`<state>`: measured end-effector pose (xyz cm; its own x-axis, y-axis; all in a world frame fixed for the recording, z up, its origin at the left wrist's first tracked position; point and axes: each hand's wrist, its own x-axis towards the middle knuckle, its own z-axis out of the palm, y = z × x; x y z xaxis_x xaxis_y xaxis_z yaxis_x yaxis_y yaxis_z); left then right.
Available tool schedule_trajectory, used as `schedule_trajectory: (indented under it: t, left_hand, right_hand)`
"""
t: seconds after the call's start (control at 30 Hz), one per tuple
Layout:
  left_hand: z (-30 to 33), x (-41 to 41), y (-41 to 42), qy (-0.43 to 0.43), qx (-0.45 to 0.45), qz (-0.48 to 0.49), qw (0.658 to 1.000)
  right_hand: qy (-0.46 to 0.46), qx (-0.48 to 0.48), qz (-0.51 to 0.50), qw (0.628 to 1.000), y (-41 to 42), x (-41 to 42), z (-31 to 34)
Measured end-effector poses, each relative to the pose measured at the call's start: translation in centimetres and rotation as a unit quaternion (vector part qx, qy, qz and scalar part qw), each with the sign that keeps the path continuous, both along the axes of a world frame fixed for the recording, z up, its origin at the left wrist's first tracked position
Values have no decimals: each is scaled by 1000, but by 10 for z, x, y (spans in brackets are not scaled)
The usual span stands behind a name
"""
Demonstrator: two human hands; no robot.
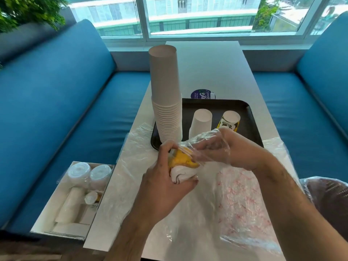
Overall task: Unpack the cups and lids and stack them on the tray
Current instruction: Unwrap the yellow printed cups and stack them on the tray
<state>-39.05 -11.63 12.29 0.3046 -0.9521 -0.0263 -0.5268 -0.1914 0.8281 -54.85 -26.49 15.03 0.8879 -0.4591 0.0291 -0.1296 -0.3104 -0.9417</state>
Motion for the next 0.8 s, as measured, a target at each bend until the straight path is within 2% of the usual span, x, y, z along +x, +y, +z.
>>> schedule_trajectory:
  t: [0.1,0.23,0.37,0.6,0.7,0.8]
  left_hand:
    - [2,-4,3,-53,13,7,998]
    - [3,-3,7,-95,24,10,995]
    - [0,0,12,-86,16,28,996]
    - [3,-2,15,-111,12,20,994]
    - [3,-2,16,-116,12,13,993]
    - [0,2,17,-95,8,26,995]
  right_hand:
    - [-7,-4,-30,1000,8,5,1]
    - [1,-15,-19,1000,12,6,-1]
    - [-27,39,-54,997,11,4,0]
    - [18,-4,-20,1000,16,9,2]
    - [14,-7,-13,1000,17,8,2]
    - [-19,27,-58,998,13,2,0]
